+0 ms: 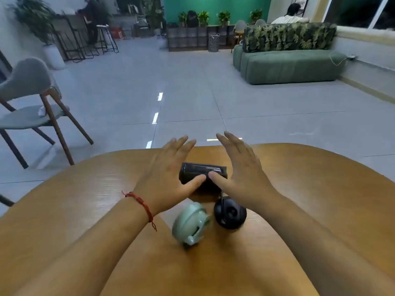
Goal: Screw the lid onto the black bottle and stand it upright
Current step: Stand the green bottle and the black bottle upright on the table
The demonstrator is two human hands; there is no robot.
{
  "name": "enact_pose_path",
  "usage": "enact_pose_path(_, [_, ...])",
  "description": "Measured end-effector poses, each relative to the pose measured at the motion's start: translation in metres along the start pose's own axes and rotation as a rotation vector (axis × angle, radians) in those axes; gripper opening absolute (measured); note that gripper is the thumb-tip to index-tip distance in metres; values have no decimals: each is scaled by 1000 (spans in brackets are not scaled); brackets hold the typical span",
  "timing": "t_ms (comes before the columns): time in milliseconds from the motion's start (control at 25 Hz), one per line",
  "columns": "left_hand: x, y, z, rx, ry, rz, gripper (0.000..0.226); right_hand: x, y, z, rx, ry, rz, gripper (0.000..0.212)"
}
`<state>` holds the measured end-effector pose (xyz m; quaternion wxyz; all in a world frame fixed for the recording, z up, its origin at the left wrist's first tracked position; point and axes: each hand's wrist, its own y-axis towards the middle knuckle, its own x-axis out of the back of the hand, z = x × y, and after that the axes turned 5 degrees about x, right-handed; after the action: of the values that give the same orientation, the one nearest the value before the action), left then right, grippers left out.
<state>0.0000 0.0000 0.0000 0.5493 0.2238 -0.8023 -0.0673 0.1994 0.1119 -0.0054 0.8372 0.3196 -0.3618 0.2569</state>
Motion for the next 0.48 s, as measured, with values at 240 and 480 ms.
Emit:
enact_pose_path(240, [-34,-99,-11,-36,-96,-52,69,-32,-79,7,47,-49,-97,89])
enact_pose_path(480, [-21,-115,33,-23,-194,156,77,-44,-73,-5,59,-44,-126,78])
